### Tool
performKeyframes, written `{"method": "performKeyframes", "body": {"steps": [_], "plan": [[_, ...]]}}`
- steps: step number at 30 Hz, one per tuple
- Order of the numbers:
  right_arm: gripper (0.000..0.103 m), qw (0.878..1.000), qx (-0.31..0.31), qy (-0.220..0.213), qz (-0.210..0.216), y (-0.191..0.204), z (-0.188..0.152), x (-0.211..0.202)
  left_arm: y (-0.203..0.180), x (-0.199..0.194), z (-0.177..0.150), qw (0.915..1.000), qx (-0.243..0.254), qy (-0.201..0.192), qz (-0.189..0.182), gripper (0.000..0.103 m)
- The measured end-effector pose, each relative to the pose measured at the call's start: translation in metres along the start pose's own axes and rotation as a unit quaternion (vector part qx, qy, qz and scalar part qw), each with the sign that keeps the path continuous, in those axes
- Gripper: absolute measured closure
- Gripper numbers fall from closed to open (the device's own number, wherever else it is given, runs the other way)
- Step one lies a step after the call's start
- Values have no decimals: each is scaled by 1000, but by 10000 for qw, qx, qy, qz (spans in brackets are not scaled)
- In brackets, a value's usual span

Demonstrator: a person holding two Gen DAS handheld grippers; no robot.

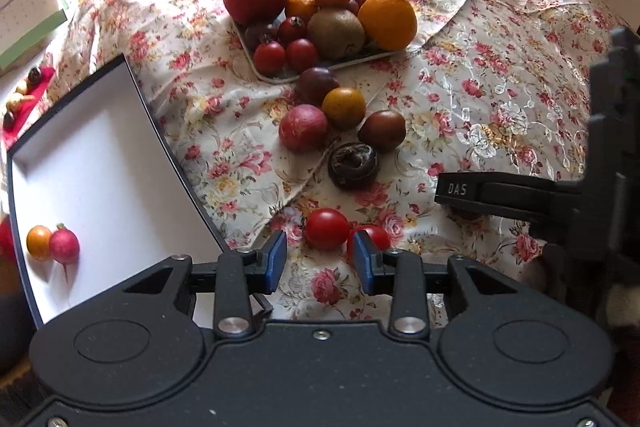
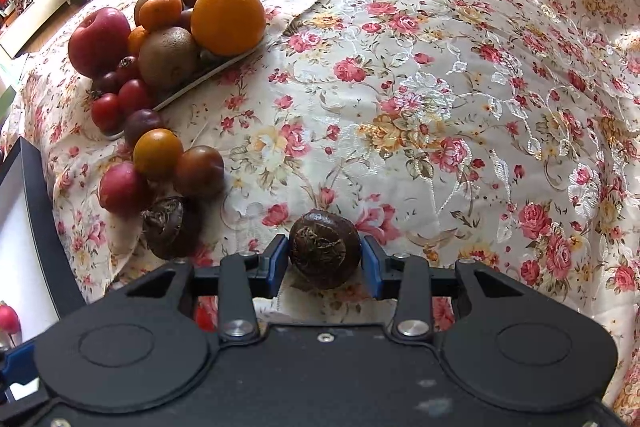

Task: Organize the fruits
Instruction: 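Grasp the red cherry tomato with the left tool while the right tool lifts the passion fruit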

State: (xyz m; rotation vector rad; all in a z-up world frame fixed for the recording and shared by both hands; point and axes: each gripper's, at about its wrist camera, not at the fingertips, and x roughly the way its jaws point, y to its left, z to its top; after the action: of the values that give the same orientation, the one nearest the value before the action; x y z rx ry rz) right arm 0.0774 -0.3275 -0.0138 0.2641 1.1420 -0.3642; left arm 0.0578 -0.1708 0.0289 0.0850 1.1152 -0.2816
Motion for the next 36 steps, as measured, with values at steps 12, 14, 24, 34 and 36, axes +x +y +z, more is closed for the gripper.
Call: {"method": "performKeyframes", "body": {"steps": [12,14,24,34,36], "plan": [[63,9988,-234,214,-369,14,8,4,26,-9,8,9996,-91,-148,-217,58],[63,9987,-244,223,-379,14,8,5,28,-8,8,9997,-113,-141,-175,58],[63,9995,-159,233,-127,6,8,0,41,5,11,9994,-281,44,-184,59],[63,9979,-112,130,626,14,9,-24,60,15,28,9986,-456,123,-236,60],[63,9974,-136,91,702,15,8,-30,53,17,27,9994,-161,154,-259,60]]}}
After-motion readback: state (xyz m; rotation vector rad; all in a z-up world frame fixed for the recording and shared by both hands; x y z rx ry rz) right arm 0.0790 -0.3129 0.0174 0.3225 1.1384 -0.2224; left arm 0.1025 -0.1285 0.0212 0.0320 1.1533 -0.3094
